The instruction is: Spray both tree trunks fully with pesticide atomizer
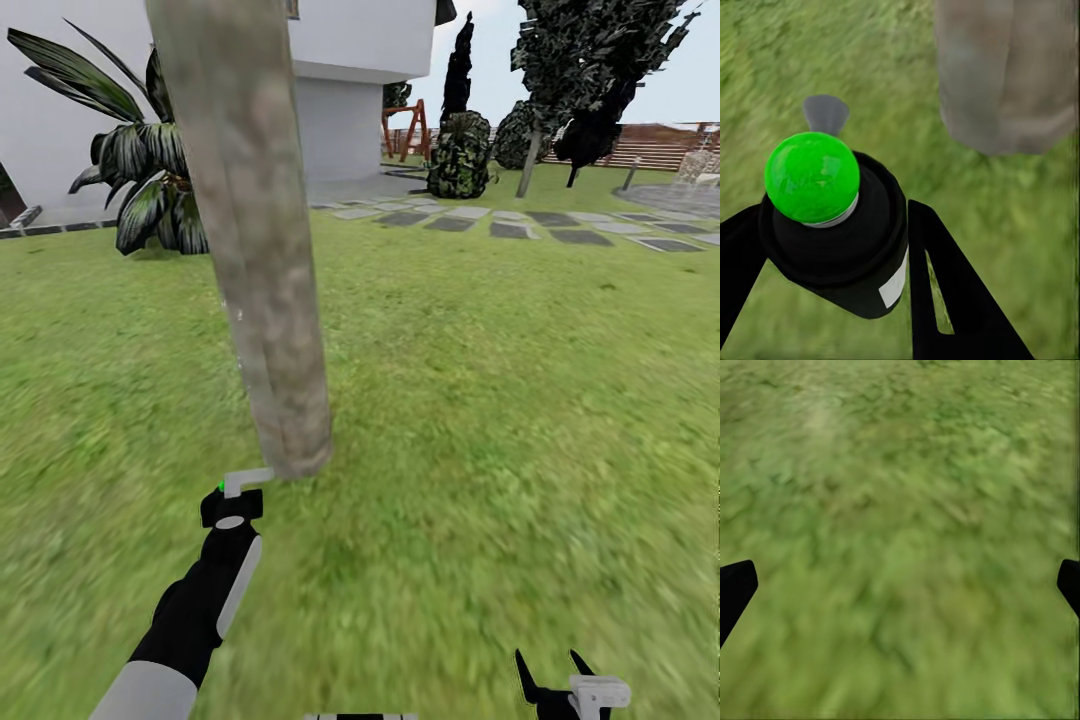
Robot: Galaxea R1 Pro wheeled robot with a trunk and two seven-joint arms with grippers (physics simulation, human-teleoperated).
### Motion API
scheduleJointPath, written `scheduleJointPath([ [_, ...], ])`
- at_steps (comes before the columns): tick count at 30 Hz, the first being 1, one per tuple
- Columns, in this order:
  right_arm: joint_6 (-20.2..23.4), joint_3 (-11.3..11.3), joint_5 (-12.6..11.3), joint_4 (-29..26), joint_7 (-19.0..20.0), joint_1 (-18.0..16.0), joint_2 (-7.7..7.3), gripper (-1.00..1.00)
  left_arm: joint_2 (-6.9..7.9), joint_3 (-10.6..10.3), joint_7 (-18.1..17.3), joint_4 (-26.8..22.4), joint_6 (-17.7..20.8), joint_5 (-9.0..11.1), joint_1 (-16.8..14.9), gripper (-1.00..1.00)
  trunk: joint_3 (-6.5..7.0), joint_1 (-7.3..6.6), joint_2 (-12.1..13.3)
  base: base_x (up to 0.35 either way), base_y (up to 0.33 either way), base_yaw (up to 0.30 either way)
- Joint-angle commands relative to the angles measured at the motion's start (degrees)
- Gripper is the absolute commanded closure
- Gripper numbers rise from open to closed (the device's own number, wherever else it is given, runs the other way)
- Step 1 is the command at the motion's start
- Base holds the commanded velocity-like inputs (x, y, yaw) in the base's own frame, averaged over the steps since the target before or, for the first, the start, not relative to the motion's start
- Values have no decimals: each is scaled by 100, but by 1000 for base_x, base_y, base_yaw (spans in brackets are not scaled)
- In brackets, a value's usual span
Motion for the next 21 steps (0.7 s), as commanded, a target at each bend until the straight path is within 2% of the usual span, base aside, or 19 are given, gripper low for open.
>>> scheduleJointPath([
  [1, 0, 0, 0, 0, 0, 0, 0, -100, 0, 0, 0, 1, 0, -7, -1, 100, 0, 0, 0, 175, -245, 0],
  [10, 0, 0, 0, 0, 0, 0, 2, -100, -9, -9, 0, 11, -8, -9, -1, 100, 0, 0, 0, 174, -242, 24],
  [15, 0, 0, 0, 0, 0, 0, 7, -100, -9, -9, 7, 12, -9, -9, 0, 100, 0, 0, 0, 121, -253, 248],
  [21, 0, 0, 0, 0, 0, 0, 9, -100, -9, -2, -5, 22, -18, 31, 7, 100, 0, 0, 0, 12, -206, 276],
])
